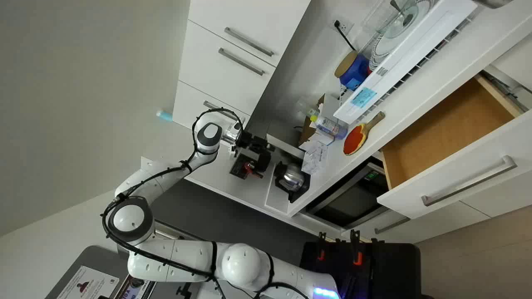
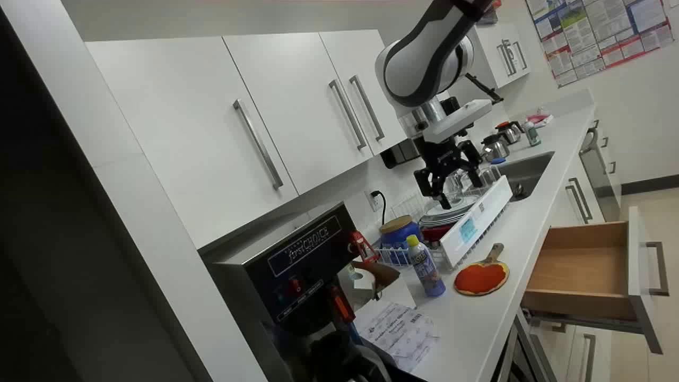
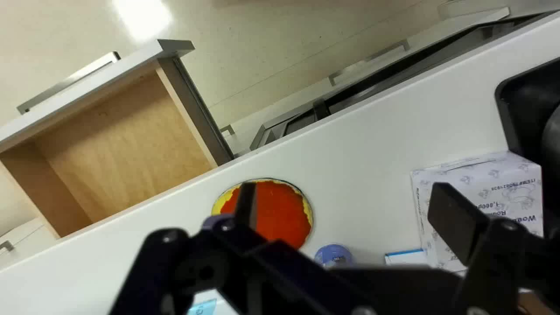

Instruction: Put the paddle inside the open drawer then close the drawer

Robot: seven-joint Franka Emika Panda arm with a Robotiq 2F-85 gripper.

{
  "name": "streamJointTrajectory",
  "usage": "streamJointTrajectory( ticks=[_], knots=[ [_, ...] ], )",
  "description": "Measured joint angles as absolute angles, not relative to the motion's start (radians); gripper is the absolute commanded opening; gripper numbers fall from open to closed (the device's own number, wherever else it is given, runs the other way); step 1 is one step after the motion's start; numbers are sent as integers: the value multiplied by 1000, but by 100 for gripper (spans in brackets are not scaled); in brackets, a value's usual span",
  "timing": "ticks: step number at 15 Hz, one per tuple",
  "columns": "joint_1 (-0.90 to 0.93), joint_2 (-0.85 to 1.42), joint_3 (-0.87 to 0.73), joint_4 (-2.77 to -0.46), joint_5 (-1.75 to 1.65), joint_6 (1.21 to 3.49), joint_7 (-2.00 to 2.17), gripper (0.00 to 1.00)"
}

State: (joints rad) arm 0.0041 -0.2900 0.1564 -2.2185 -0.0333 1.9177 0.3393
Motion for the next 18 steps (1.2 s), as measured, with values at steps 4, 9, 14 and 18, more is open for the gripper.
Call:
streamJointTrajectory(
  ticks=[4,9,14,18],
  knots=[
    [4,-290,156,-2219,-33,1918,339,100],
    [4,-290,156,-2219,-33,1918,339,100],
    [-1,-289,126,-2219,-33,1935,359,100],
    [-47,-273,65,-2222,-33,2023,421,100]
  ],
)
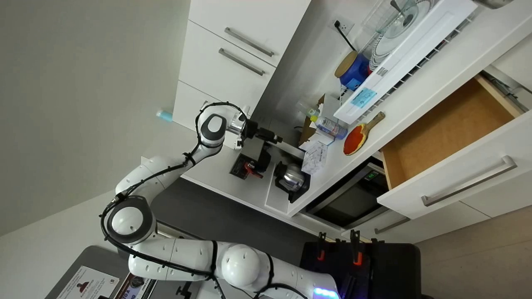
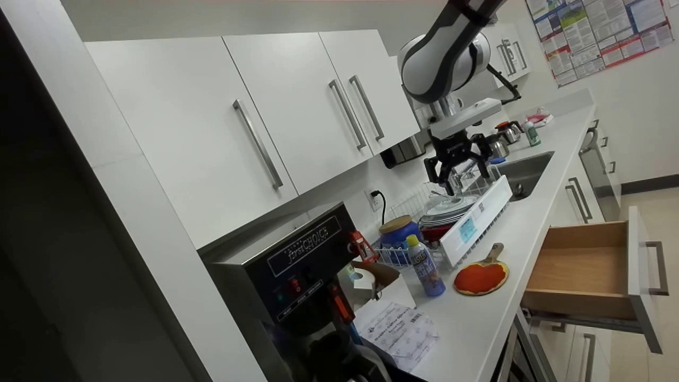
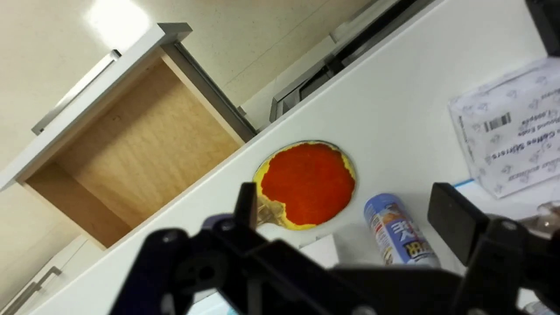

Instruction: Put the paddle inside the open drawer then close the drawer

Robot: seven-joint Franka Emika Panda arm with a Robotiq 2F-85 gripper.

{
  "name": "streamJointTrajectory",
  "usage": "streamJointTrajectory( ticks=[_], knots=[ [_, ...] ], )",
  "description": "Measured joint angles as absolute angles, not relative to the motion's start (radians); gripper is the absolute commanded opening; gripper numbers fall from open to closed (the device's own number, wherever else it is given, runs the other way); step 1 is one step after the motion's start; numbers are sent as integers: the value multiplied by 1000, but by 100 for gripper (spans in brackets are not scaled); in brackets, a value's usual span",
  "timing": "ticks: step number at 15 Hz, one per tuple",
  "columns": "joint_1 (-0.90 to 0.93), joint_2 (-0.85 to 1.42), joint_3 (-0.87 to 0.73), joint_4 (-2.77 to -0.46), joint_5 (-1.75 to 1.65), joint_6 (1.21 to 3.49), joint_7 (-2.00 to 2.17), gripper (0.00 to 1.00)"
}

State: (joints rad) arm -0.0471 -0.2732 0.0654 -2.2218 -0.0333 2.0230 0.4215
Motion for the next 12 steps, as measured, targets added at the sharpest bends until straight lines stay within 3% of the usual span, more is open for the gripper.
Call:
streamJointTrajectory(
  ticks=[12],
  knots=[
    [-169,0,-75,-2219,-55,2375,802,100]
  ],
)
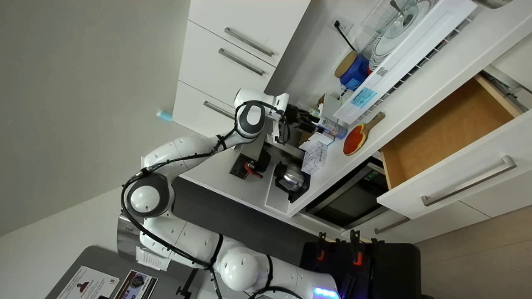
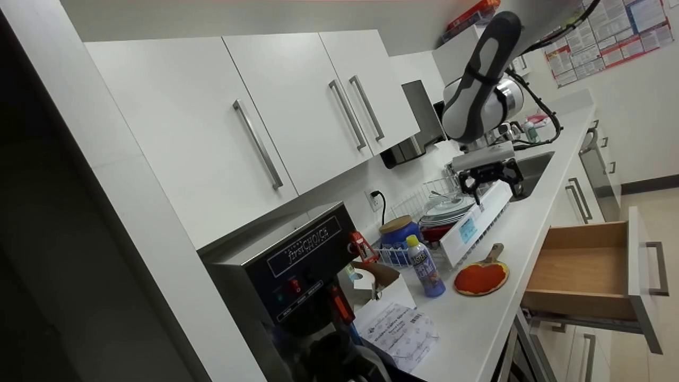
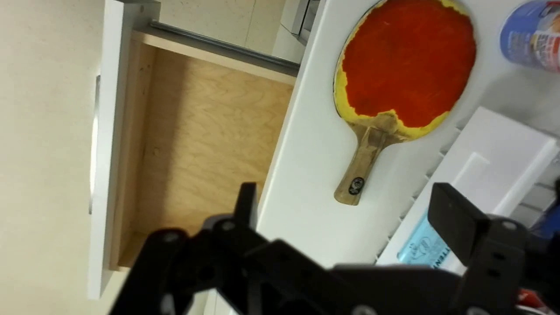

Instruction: Put the paddle inside the open drawer then close the drawer

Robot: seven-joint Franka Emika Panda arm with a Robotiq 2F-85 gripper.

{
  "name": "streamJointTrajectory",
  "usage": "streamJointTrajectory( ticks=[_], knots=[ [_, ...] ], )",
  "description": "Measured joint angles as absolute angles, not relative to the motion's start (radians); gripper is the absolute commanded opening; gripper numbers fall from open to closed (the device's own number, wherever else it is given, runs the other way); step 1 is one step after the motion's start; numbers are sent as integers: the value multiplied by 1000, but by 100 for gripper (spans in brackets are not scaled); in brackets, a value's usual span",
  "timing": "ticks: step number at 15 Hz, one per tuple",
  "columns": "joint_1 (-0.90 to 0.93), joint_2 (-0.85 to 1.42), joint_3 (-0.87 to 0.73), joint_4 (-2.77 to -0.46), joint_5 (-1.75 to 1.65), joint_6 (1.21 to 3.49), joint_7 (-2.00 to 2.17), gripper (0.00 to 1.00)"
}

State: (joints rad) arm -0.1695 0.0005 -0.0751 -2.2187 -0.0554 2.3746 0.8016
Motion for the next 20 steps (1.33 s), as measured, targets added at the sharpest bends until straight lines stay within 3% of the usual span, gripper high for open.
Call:
streamJointTrajectory(
  ticks=[6,20],
  knots=[
    [-163,186,-124,-2152,-15,2464,889,100],
    [-148,346,-136,-2044,67,2485,889,100]
  ],
)
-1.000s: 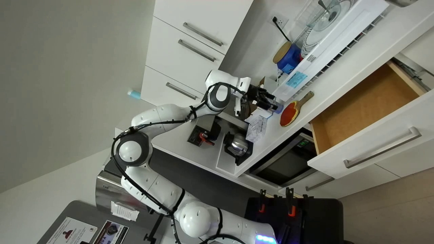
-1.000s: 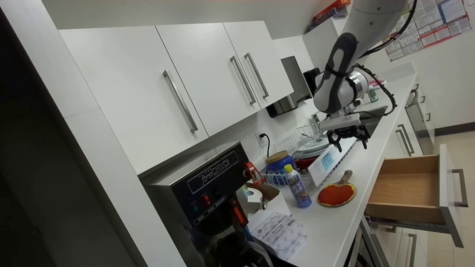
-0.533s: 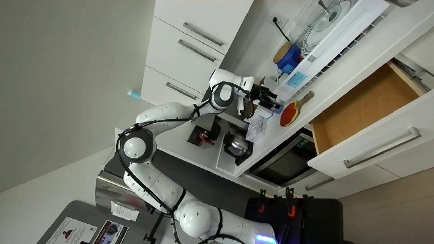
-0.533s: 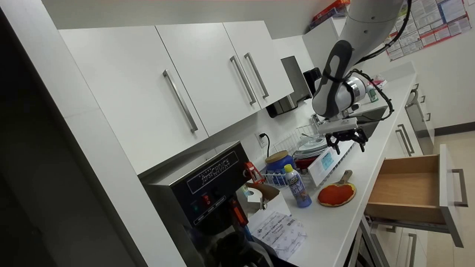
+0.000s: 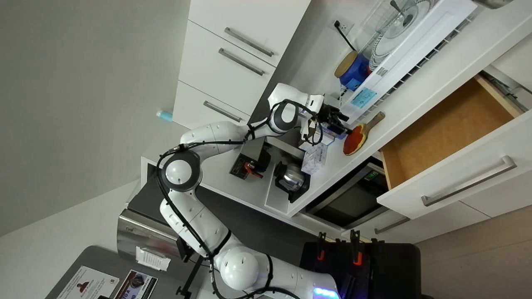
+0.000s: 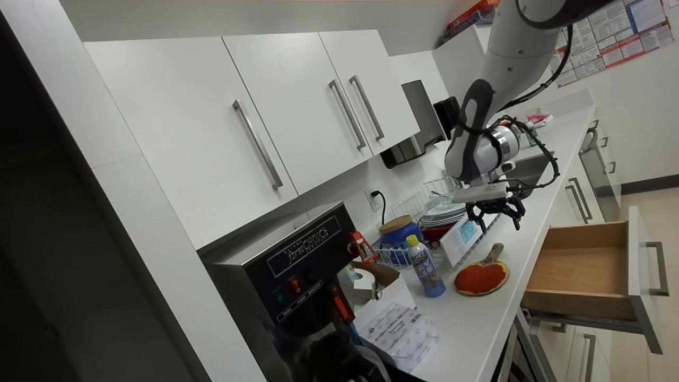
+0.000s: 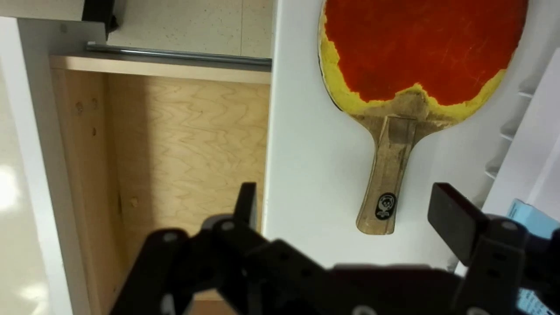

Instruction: Put the paddle inside the open drawer then close the drawer

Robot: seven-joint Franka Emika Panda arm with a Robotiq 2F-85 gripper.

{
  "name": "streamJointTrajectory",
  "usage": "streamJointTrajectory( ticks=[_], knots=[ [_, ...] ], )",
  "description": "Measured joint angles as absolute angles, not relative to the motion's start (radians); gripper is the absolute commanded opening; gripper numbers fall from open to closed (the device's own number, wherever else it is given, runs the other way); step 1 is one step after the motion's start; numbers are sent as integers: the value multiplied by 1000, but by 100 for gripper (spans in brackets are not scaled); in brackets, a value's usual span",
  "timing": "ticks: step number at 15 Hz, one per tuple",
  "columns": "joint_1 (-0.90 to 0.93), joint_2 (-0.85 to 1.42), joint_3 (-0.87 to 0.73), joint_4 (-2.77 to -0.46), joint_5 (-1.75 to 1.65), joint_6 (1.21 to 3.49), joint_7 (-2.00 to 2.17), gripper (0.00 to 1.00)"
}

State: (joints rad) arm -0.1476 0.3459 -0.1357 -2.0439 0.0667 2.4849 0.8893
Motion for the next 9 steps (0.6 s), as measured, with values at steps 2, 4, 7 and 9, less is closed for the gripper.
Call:
streamJointTrajectory(
  ticks=[2,4,7,9],
  knots=[
    [-148,398,-140,-2010,95,2509,889,100],
    [-148,448,-142,-1979,116,2537,887,100],
    [-147,512,-142,-1931,134,2546,887,100],
    [-145,546,-142,-1901,140,2546,887,100]
  ],
)
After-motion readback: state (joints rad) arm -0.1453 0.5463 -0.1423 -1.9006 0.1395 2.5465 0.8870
